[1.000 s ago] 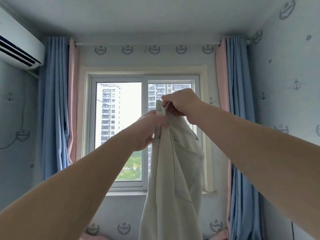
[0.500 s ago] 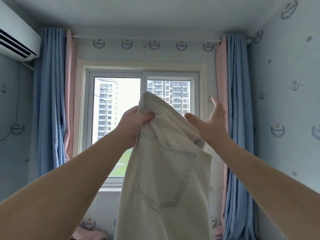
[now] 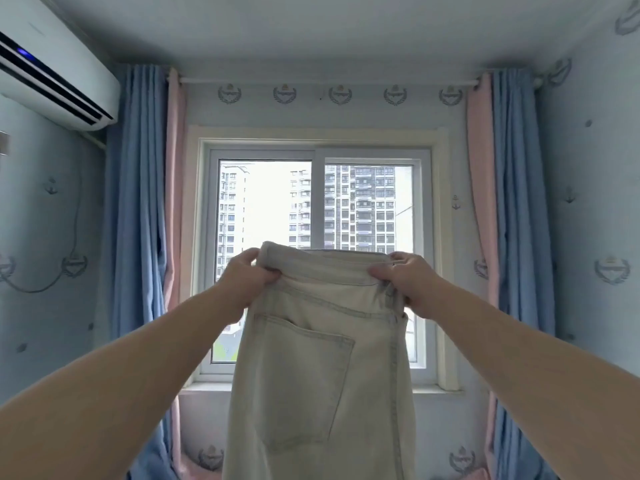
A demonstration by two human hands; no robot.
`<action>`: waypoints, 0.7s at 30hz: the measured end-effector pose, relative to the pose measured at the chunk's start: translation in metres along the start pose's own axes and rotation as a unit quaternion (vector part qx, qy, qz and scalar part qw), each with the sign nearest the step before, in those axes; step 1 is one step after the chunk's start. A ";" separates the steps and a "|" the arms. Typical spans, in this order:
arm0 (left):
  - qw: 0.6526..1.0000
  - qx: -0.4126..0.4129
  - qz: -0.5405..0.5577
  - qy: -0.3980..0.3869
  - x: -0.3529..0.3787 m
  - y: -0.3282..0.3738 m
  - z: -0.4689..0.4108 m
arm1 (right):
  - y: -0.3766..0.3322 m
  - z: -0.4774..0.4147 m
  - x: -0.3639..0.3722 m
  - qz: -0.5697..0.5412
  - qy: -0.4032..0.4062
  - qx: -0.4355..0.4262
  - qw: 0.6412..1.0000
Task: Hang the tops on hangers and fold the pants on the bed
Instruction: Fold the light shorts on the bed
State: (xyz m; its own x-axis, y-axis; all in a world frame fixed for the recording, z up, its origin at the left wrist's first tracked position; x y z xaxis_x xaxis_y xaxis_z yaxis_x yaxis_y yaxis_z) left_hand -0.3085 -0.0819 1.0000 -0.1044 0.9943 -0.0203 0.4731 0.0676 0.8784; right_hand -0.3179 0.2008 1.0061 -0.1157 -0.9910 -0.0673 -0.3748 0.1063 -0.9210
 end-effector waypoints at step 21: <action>0.989 0.107 0.064 0.076 -0.192 0.020 -0.035 | -0.077 0.004 0.191 0.090 0.113 -0.244 0.959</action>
State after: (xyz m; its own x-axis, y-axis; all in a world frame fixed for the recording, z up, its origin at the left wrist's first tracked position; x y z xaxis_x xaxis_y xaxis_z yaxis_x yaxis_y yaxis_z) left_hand -0.3097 -0.2743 1.0384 -0.1548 0.9730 0.1710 0.6640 -0.0257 0.7473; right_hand -0.3079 0.0035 1.0626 -0.3947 -0.9160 -0.0726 -0.7093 0.3539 -0.6096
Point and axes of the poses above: each hand's wrist, its own z-axis away from the middle knuckle, its own x-axis out of the palm, y = z × x, the point moved 3 cm from there along -z, towards the middle knuckle, and after that the axes turned 1 degree about -y, right-handed, at the moved point
